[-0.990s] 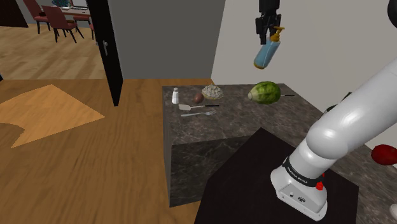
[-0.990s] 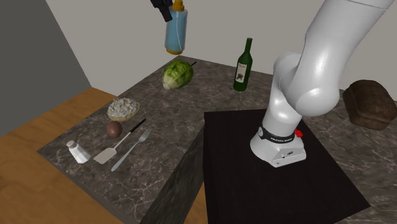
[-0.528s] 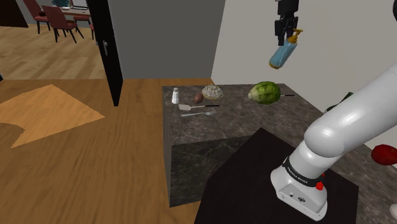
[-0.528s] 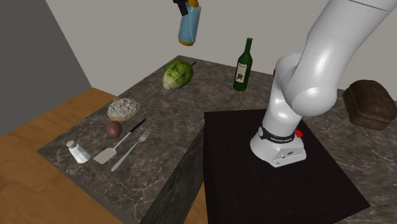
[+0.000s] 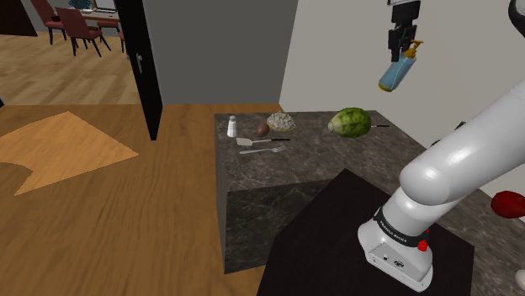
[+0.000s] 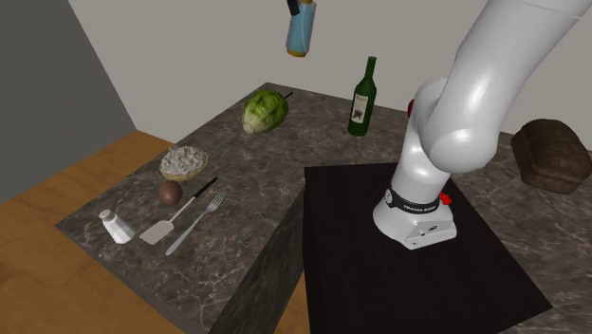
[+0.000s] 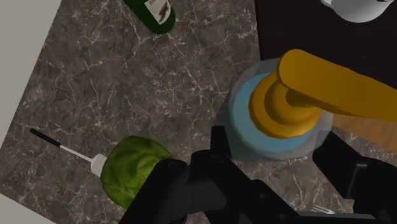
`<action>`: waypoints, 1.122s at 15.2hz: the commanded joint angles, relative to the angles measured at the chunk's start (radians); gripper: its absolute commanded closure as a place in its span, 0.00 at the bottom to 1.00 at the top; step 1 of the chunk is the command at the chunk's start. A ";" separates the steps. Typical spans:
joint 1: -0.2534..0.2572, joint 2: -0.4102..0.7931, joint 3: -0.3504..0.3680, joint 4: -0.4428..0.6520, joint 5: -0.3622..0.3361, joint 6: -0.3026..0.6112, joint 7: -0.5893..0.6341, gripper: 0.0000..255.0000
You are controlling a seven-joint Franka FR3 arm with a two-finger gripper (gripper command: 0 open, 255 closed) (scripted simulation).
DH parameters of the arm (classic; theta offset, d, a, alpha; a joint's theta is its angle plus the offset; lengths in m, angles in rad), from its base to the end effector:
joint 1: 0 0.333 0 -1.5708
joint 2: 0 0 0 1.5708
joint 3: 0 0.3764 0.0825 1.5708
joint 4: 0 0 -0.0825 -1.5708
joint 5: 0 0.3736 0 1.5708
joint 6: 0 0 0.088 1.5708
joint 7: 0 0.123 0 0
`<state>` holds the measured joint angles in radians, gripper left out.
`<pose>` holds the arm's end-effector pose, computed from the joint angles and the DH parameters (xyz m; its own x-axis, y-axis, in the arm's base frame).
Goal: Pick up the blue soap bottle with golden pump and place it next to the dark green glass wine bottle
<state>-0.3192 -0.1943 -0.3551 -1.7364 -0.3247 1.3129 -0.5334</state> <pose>0.3041 -0.3265 0.6700 0.9278 -0.1783 -0.3278 -0.1528 -0.9830 0.1021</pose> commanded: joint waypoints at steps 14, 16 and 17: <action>-0.189 0.268 -0.248 0.257 0.032 0.117 -0.435 1.00; -0.249 0.359 -0.287 0.347 0.080 0.130 -0.526 1.00; -0.249 0.353 -0.283 0.327 0.076 0.144 -0.519 1.00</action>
<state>-0.5540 0.1427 -0.6309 -1.4135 -0.2571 1.4414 -1.0339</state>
